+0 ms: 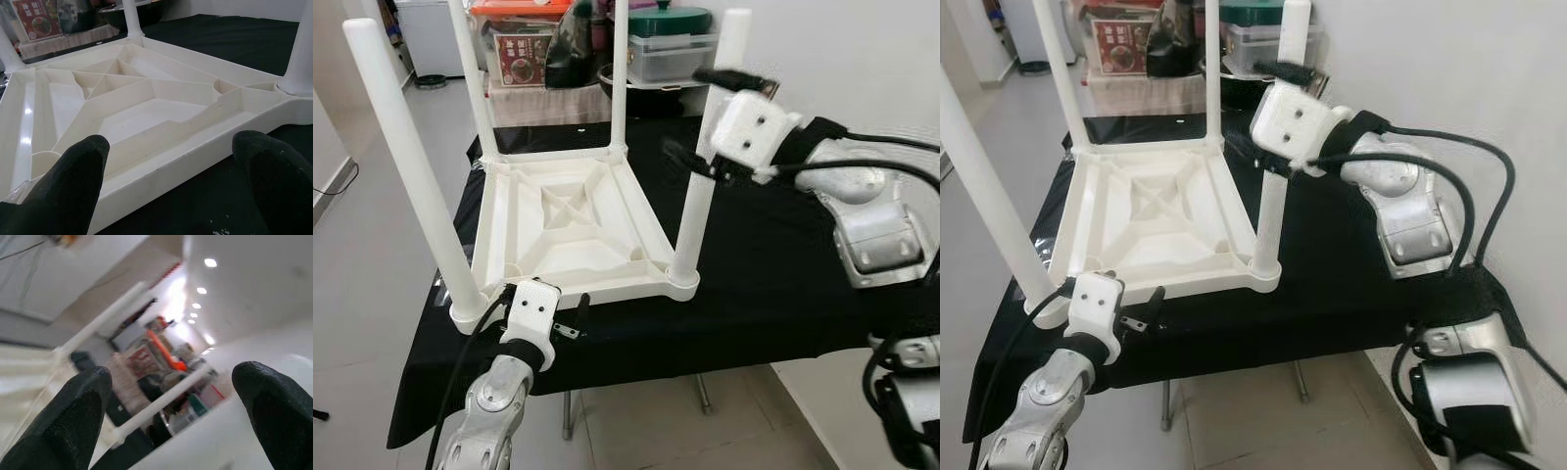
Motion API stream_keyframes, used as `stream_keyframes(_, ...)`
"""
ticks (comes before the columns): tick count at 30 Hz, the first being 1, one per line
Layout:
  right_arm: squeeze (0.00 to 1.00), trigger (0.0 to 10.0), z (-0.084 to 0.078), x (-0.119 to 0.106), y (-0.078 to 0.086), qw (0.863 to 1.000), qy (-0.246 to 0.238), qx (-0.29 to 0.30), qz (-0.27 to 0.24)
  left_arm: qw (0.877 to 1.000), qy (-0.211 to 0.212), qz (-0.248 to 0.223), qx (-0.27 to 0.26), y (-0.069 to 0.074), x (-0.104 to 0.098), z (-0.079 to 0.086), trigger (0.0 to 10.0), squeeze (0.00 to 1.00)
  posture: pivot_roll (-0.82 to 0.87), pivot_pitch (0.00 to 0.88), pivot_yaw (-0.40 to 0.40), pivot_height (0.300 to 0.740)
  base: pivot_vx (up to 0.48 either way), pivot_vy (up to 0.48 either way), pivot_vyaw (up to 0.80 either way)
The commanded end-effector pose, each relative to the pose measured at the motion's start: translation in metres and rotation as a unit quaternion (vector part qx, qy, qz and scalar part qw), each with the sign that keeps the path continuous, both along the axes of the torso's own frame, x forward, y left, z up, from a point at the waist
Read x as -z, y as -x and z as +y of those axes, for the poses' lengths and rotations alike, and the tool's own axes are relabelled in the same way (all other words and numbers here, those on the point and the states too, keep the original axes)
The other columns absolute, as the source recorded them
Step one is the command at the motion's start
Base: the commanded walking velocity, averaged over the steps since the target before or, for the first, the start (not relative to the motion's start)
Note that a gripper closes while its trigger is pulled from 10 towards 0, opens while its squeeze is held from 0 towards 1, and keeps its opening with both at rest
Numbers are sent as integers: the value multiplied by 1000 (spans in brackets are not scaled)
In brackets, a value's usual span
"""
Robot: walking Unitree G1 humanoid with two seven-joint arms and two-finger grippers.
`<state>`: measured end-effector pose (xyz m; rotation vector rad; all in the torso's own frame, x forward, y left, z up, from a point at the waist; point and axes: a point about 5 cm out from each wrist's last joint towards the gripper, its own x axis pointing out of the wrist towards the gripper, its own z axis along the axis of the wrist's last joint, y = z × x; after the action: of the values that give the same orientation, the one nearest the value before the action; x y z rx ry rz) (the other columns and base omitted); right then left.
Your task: Building children table
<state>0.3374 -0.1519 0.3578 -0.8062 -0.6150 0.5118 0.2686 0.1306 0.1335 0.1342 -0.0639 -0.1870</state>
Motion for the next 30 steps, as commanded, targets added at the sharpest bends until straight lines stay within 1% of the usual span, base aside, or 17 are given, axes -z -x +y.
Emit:
stream_keyframes(1, 0, 10000, -10, -6, -1, 997, -77, 24, -10, 1000, -3, 3, 1, 0, 1, -1, 10000, 0, -57, 14, -40, 740, 0, 0, 0)
stream_keyframes(2, 0, 10000, -10, -6, -1, 997, -77, 24, -10, 1000, -3, 3, 1, 0, 1, -1, 10000, 0, -57, 14, -40, 740, 0, 0, 0)
stream_keyframes(3, 0, 10000, -17, -10, 0, 990, -135, 41, -26, 1000, -3, 2, 1, 0, 1, 0, 10000, 0, -55, 16, -39, 740, 0, 0, 0)
stream_keyframes(4, 0, 10000, -17, -10, 0, 990, -135, 41, -26, 1000, -3, 2, 1, 0, 1, 0, 10000, 0, -55, 16, -39, 740, 0, 0, 0)
stream_keyframes(6, 0, 10000, -29, -13, 2, 976, -200, 69, -45, 1000, -4, 2, 0, 0, 0, 1, 10000, 0, -54, 16, -39, 740, 0, 0, 0)
stream_keyframes(7, 0, 10000, -29, -13, 2, 976, -200, 69, -45, 1000, -4, 2, 0, 0, 0, 1, 10000, 0, -54, 16, -39, 740, 0, 0, 0)
stream_keyframes(9, 0, 10000, -38, 1, -1, 967, -233, 103, -10, 1000, -5, 2, 0, -1, 0, 2, 10000, 0, -59, 18, -35, 740, 0, 0, 0)
stream_keyframes(10, 0, 10000, -38, 1, -1, 967, -233, 103, -10, 1000, -5, 2, 0, -1, 0, 2, 10000, 0, -59, 18, -35, 740, 0, 0, 0)
stream_keyframes(12, 0, 10000, -31, 19, -3, 960, -258, 95, 46, 1000, -5, 2, 0, -1, 0, 3, 10000, 0, -60, 18, -35, 740, 0, 0, 0)
stream_keyframes(13, 0, 10000, -31, 19, -3, 960, -258, 95, 46, 1000, -5, 2, 0, -1, 0, 3, 10000, 0, -60, 18, -35, 740, 0, 0, 0)
stream_keyframes(17, 0, 10000, 4, 41, -1, 939, -303, 23, 161, 1000, -6, 2, 0, -1, 0, 2, 10000, 0, -57, 19, -37, 740, 0, 0, 0)
stream_keyframes(18, 0, 10000, 4, 41, -1, 939, -303, 23, 161, 1000, -6, 2, 0, -1, 0, 2, 10000, 0, -57, 19, -37, 740, 0, 0, 0)
stream_keyframes(20, 0, 10000, 11, 45, -1, 928, -321, 10, 189, 1000, -6, 3, 0, -1, 0, 2, 10000, 0, -55, 20, -39, 740, 0, 0, 0)
stream_keyframes(22, 0, 10000, 13, 46, -1, 924, -327, 8, 197, 1000, -6, 3, -1, -1, 0, 2, 10000, 0, -55, 20, -39, 740, 0, 0, 0)
stream_keyframes(24, 0, 10000, 13, 45, -1, 924, -325, 11, 200, 1000, -5, 3, -1, -1, 0, 2, 10000, 0, -56, 21, -41, 740, 0, 0, 0)
stream_keyframes(28, 0, 10000, 8, 46, 1, 932, -285, 22, 224, 1000, -4, 4, -1, 0, 1, 2, 10000, 0, -60, 22, -43, 740, 0, 0, 0)
stream_keyframes(30, 0, 10000, 7, 48, 0, 932, -281, 28, 229, 1000, -4, 4, -1, 0, 1, 2, 10000, 0, -60, 22, -43, 740, 0, 0, 0)
